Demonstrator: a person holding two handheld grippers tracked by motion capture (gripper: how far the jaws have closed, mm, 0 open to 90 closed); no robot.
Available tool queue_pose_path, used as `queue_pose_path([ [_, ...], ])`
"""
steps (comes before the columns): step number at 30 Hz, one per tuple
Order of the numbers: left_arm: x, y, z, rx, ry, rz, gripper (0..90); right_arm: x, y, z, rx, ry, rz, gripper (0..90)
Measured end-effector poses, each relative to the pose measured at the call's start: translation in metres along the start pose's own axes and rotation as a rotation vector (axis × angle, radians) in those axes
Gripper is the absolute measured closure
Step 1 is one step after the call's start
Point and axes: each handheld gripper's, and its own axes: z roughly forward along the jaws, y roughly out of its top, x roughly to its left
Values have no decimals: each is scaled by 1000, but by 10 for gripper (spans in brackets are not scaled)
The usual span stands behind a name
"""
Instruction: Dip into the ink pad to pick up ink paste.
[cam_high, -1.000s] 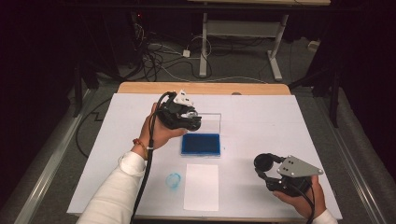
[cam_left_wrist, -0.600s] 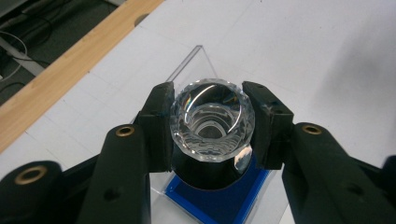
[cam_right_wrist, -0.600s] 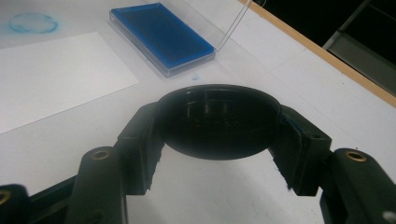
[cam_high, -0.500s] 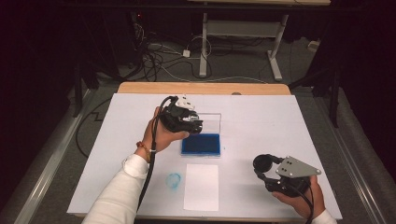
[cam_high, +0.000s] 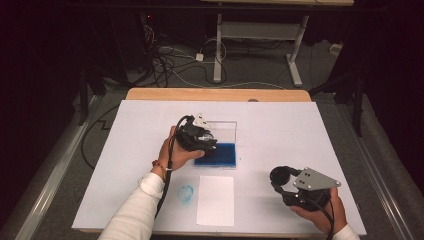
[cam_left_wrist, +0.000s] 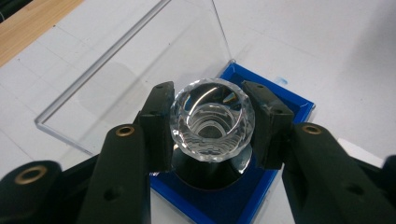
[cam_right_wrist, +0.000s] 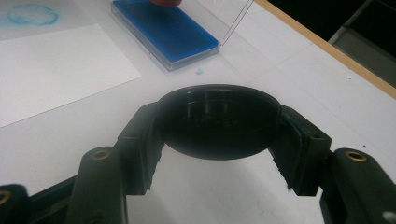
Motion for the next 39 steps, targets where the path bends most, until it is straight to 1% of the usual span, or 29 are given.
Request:
queue_pose_path([
  [8, -1, -13, 5, 4, -10, -12, 551, 1, 0, 2, 10, -2, -4, 392],
  [9, -1, -14, 6, 4, -5, -14, 551, 1, -1, 2, 12, -1, -4, 392],
  [11, 0, -17, 8, 4, -17, -20, 551, 1, -1, 2, 13, 1, -3, 392],
  [13, -1, -19, 9, 0, -20, -16, 551, 1, 0, 2, 13, 1, -2, 392],
  [20, 2, -22, 10, -13, -39, -36, 550, 1, -1, 4, 19, 6, -4, 392],
  [24, 2, -21, 11, -9, -41, -30, 551, 1, -1, 4, 20, 5, -3, 392],
  [28, 2, -21, 11, -9, -43, -38, 551, 3, -1, 5, 25, 9, -5, 392],
  [30, 3, -21, 12, -13, -45, -44, 550, 3, -1, 6, 29, 9, -8, 392],
  [33, 6, -22, 11, -20, -60, -60, 550, 4, 0, 6, 30, 13, -15, 392],
  [36, 8, -25, 11, -29, -70, -69, 550, 4, 0, 6, 28, 17, -6, 392],
  [39, 7, -26, 10, -30, -67, -67, 550, 3, -1, 6, 31, 16, -6, 392],
])
